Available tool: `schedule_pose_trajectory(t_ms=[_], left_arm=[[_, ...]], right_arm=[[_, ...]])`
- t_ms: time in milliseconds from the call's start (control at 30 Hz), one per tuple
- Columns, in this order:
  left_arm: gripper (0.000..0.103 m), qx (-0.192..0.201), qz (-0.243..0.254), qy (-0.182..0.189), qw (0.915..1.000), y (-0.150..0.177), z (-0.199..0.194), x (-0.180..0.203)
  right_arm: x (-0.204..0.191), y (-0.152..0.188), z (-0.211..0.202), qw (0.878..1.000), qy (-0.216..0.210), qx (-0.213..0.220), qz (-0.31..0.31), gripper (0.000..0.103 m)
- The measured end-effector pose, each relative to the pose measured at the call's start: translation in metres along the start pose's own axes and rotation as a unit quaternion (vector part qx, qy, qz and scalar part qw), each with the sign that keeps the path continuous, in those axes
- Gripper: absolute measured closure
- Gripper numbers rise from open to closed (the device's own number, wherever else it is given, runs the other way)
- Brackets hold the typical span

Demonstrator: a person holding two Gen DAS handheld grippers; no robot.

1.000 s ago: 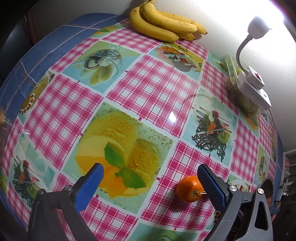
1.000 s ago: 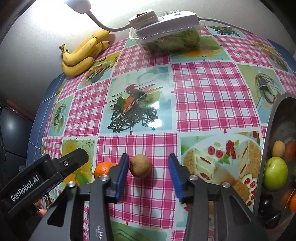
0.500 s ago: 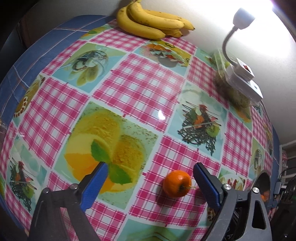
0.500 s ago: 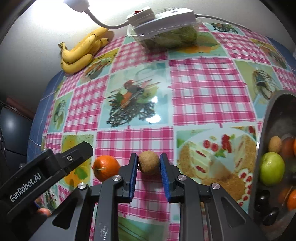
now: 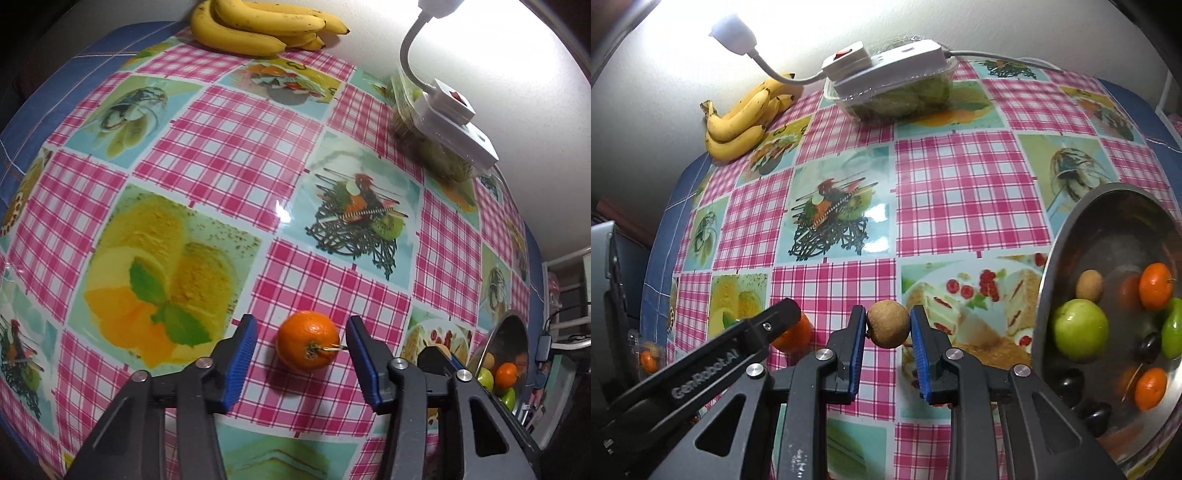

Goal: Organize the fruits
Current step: 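Carry the tangerine in the left tool and kiwi in the right tool over the bowl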

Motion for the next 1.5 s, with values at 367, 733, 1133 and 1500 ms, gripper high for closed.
schedule_pose_trajectory(t_ms=[367, 733, 1133, 1500], left_arm=[[0.064, 0.005, -0.002, 0.008, 0.9999, 0.0, -0.005, 0.005], [0.064, 0.037, 0.023, 0.02, 0.9989, -0.005, -0.033, 0.025], [0.064, 0.049, 0.078, 0.041, 0.995, 0.013, -0.045, 0.08], [0.064, 0.046, 0.134, 0.058, 0.9882, 0.039, -0.051, 0.13]], right_arm=[[0.006, -0.002, -0.016, 1.0, 0.005, 0.013, 0.002, 0.078], [0.027, 0.001, -0.024, 0.999, 0.025, 0.005, 0.019, 0.077], [0.075, 0.001, -0.046, 0.997, 0.056, 0.012, 0.056, 0.077], [0.129, 0.001, -0.075, 0.991, 0.084, 0.029, 0.103, 0.077]])
Point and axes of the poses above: each gripper's, at about its wrist camera, not at the fingertips, and z roughly the way its jaws point, x to its right, y to its underside, the point moved 2 cm from there along z, roughly the way its jaws point, and after that the axes turned 7 degrees about x, right-handed, at the moved point
